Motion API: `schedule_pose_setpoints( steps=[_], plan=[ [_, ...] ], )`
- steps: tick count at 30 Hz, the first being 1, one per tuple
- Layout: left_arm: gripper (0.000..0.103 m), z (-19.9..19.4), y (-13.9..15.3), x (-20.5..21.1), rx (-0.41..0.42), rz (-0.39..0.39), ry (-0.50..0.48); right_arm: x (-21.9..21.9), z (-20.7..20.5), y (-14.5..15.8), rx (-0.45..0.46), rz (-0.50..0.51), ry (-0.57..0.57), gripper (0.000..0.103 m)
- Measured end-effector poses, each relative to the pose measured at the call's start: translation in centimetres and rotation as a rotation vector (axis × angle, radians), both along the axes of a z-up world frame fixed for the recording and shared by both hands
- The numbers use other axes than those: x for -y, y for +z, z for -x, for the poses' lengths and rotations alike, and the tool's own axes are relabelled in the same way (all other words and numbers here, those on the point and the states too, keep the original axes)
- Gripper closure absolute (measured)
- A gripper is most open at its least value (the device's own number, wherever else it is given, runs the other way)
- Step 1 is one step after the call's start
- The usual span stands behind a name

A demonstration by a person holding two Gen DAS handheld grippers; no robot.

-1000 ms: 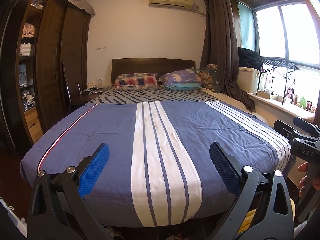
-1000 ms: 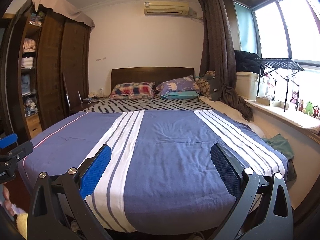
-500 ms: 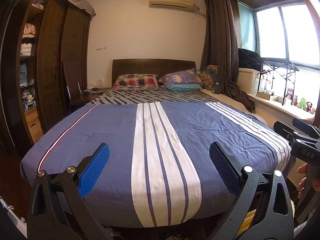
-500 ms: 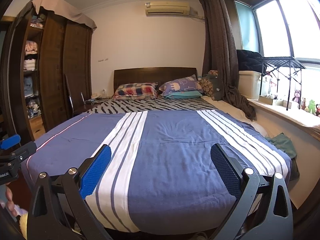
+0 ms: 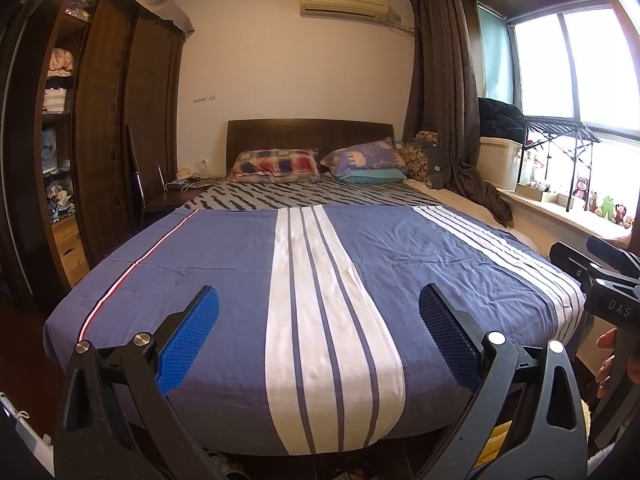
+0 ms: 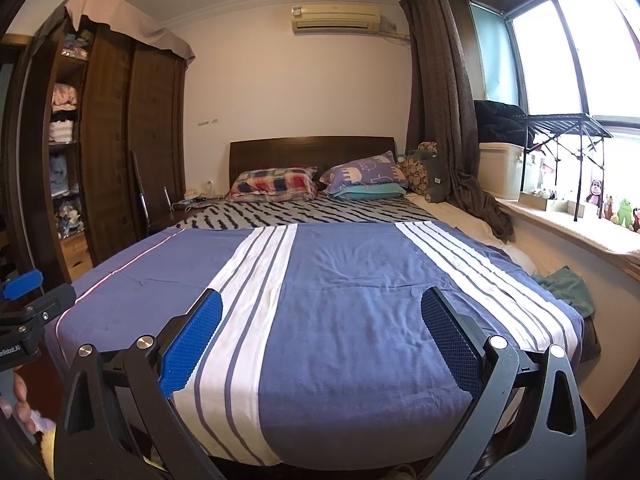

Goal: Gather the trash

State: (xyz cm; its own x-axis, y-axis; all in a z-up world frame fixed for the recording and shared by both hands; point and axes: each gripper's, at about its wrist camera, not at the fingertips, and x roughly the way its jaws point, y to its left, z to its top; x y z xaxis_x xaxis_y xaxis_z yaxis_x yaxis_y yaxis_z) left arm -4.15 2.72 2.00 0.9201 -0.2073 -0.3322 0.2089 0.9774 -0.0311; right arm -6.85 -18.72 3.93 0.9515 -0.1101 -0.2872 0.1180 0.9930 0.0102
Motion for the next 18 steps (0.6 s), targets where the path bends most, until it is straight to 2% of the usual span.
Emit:
schedule_pose_setpoints(
  steps=[18],
  plan=[
    [0.008,-0.13,0.06,-0.18,0.002,-0.001,0.012,-0.54,-0.13,0.01,-0.001,-0.012,0.009,0.003]
  ],
)
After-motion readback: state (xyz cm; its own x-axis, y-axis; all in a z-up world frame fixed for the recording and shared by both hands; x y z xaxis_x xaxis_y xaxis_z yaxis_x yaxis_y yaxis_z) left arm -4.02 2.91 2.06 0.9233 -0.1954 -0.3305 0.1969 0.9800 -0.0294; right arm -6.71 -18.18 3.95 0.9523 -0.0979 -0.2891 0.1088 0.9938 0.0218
